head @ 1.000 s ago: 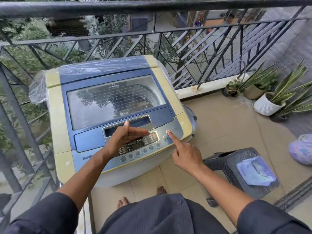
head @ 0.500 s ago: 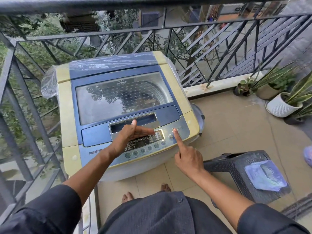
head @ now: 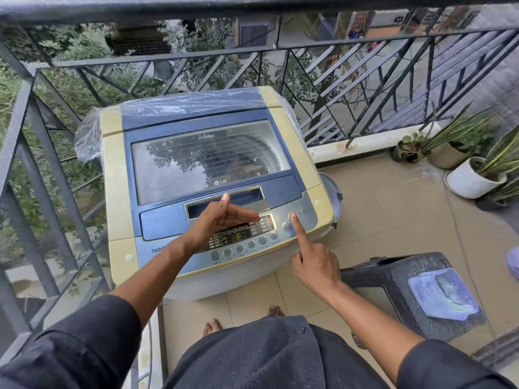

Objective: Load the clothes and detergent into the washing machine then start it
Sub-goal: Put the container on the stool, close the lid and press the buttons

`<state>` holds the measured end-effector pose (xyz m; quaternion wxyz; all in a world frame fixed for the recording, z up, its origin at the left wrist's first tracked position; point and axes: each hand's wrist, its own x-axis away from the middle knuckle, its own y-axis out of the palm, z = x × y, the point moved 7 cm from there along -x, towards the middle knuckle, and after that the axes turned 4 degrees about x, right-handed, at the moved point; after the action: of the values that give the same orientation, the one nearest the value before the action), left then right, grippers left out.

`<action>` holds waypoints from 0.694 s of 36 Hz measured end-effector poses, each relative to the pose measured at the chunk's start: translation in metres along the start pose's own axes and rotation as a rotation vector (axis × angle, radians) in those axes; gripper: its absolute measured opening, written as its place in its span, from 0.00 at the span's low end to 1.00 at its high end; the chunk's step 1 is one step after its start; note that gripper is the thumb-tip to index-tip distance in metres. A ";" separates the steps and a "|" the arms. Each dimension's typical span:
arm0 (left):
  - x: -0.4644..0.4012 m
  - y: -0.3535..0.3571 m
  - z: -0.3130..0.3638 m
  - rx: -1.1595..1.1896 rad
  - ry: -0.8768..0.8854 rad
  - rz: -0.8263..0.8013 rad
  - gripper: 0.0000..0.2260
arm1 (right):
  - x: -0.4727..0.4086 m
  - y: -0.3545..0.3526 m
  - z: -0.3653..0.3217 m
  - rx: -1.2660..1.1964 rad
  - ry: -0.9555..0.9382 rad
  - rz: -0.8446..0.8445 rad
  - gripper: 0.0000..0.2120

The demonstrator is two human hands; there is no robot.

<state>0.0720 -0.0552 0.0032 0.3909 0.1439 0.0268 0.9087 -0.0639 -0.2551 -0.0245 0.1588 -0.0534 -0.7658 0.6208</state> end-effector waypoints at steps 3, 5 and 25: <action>-0.002 -0.002 -0.001 0.008 -0.003 -0.026 0.36 | -0.001 -0.003 -0.003 0.007 -0.004 0.014 0.48; -0.004 -0.003 -0.002 0.001 -0.011 -0.038 0.36 | -0.001 -0.004 -0.005 0.004 -0.011 0.020 0.46; -0.008 -0.006 -0.006 0.052 -0.052 -0.060 0.35 | 0.028 0.010 -0.092 -0.059 -0.442 -0.141 0.45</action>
<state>0.0803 -0.0565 -0.0052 0.4149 0.1766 0.0446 0.8914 -0.0628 -0.1595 -0.0128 0.0289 0.1328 -0.8015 0.5823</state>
